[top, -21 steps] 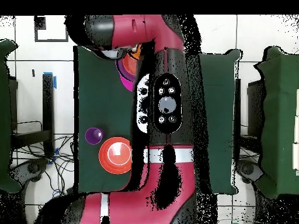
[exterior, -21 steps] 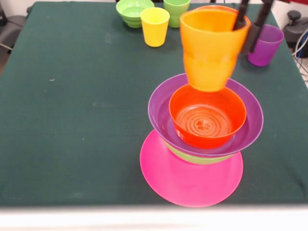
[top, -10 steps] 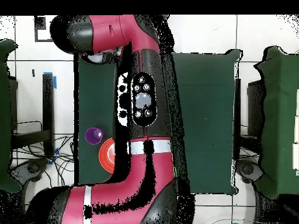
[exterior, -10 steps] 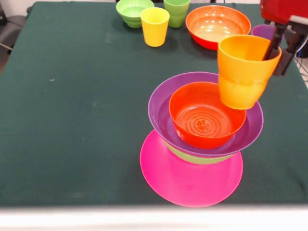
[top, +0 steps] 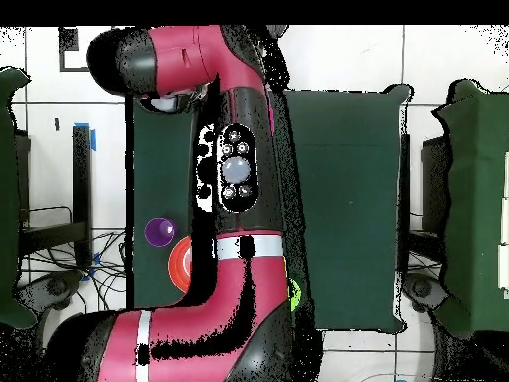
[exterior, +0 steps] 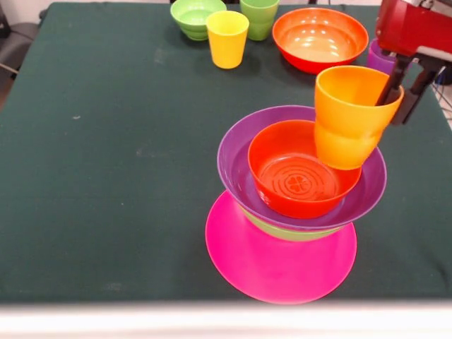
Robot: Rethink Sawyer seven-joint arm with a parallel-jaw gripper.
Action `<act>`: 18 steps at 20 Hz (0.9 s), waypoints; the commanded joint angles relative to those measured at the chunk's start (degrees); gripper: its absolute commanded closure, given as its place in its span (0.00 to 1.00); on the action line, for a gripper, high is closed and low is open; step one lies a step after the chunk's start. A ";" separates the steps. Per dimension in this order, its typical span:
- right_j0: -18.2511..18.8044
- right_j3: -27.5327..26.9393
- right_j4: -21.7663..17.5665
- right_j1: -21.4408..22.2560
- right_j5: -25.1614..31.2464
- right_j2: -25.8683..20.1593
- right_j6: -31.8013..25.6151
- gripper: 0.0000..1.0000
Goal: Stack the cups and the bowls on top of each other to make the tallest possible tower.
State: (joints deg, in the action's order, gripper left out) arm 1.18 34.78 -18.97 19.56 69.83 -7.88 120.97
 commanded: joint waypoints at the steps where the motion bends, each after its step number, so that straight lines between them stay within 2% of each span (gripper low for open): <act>1: -0.35 -1.35 -0.03 -1.05 1.08 -0.22 6.52 1.00; 9: 0.45 -0.50 0.59 -2.19 -1.57 0.48 5.43 1.00; 14: -0.20 3.07 1.40 -1.85 -4.78 1.45 7.91 1.00; 18: -0.52 3.70 1.90 -2.97 -7.01 2.01 9.23 1.00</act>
State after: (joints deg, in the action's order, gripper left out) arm 1.18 33.13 -17.42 17.75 66.85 -4.22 120.97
